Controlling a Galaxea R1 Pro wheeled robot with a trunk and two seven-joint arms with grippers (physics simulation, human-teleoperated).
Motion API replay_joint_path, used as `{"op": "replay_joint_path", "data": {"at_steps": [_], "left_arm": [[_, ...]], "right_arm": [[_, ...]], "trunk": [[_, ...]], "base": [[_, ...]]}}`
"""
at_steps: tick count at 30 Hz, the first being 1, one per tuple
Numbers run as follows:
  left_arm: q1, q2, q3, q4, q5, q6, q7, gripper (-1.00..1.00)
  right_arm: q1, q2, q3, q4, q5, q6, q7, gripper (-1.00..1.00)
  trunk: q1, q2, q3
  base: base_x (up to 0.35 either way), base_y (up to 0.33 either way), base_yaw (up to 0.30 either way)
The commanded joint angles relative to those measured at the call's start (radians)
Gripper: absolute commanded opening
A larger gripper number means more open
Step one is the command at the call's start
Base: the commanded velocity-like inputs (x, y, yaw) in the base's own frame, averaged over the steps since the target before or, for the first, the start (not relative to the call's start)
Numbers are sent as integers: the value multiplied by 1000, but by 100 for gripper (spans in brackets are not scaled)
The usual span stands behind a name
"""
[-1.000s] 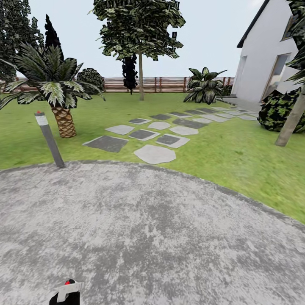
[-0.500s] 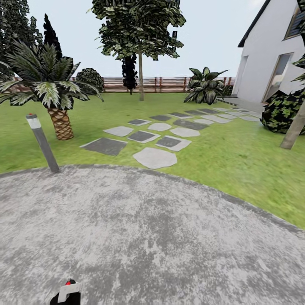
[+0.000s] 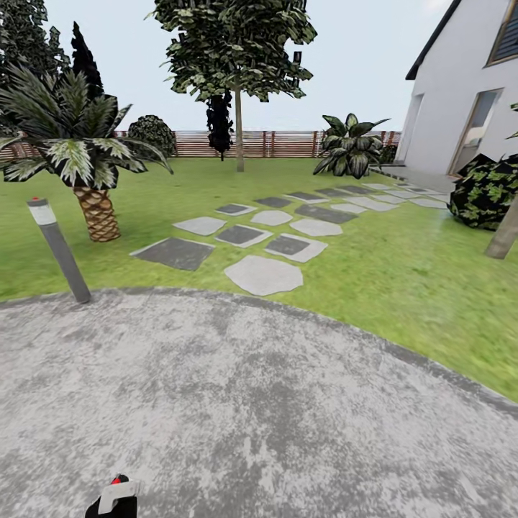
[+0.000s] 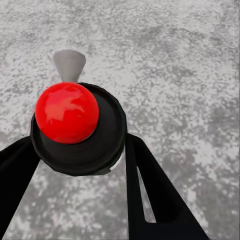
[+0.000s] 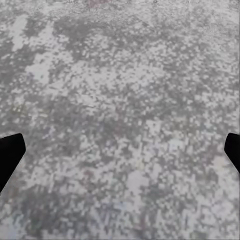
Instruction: In the garden, pick up the pesticide atomizer on the floor and spray pesticide onto both trees until each tree trunk is fully covered.
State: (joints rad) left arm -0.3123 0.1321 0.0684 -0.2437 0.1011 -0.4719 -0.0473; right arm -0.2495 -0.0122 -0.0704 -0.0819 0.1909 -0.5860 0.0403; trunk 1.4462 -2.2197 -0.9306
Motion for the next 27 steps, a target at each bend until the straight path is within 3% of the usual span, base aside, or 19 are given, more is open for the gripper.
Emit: {"op": "replay_joint_path", "data": {"at_steps": [1,27], "left_arm": [[-1,0,1,0,10,-2,-5,-100],[-1,-1,1,1,14,-1,-5,-100]], "right_arm": [[-1,0,-8,1,6,-3,4,100],[-1,0,-8,1,6,-3,4,100]], "trunk": [[0,0,-1],[0,0,-1]], "base": [[339,0,0],[339,0,0]]}}
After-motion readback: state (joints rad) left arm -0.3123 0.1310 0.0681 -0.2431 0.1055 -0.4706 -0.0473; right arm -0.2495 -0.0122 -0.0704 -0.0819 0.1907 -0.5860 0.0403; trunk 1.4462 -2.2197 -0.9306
